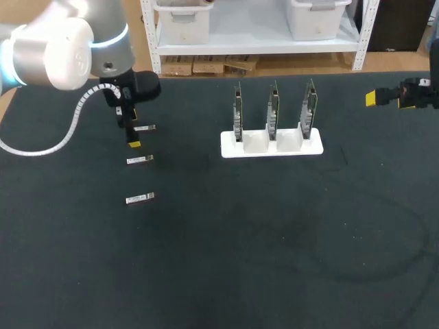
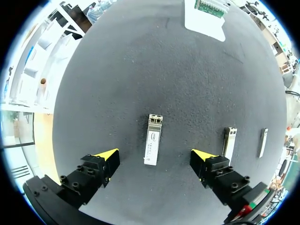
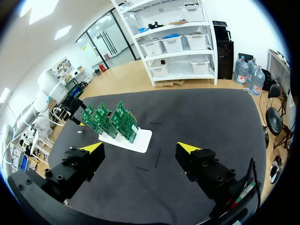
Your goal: Pick up the optical module with the left hand, and insert it into the network port with the right hand.
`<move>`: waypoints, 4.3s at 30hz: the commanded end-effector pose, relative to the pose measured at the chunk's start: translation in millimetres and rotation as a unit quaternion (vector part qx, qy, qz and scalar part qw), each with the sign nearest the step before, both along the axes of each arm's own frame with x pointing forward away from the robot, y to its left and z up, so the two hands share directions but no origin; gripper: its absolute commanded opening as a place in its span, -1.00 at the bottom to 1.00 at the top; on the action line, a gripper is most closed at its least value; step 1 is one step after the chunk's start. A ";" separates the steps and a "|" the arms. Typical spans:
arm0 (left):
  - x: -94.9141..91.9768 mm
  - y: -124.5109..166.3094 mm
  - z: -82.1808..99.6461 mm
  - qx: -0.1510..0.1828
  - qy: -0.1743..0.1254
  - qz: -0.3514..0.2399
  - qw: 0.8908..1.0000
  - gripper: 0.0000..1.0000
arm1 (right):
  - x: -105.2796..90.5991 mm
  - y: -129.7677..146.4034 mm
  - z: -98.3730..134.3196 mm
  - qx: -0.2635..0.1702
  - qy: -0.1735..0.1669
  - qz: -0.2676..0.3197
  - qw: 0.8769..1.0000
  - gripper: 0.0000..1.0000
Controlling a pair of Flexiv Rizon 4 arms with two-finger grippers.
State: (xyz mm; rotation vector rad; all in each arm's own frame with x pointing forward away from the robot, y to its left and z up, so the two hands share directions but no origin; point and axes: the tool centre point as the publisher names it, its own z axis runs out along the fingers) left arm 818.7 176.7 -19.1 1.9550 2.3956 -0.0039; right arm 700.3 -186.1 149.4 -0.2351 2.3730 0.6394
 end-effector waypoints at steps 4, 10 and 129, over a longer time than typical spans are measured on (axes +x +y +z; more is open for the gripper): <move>0.3 -0.2 -1.2 0.001 0.004 0.001 1.000 1.00 | -0.5 0.7 0.4 -0.001 0.000 -0.002 1.000 1.00; 0.3 -0.3 -1.8 0.000 0.005 0.002 1.000 1.00 | -0.5 0.7 0.4 -0.001 0.000 -0.002 1.000 1.00; -19.2 -100.7 193.7 -0.469 -0.178 -0.110 0.858 -1.00 | -0.5 0.7 0.4 -0.001 0.000 -0.002 1.000 1.00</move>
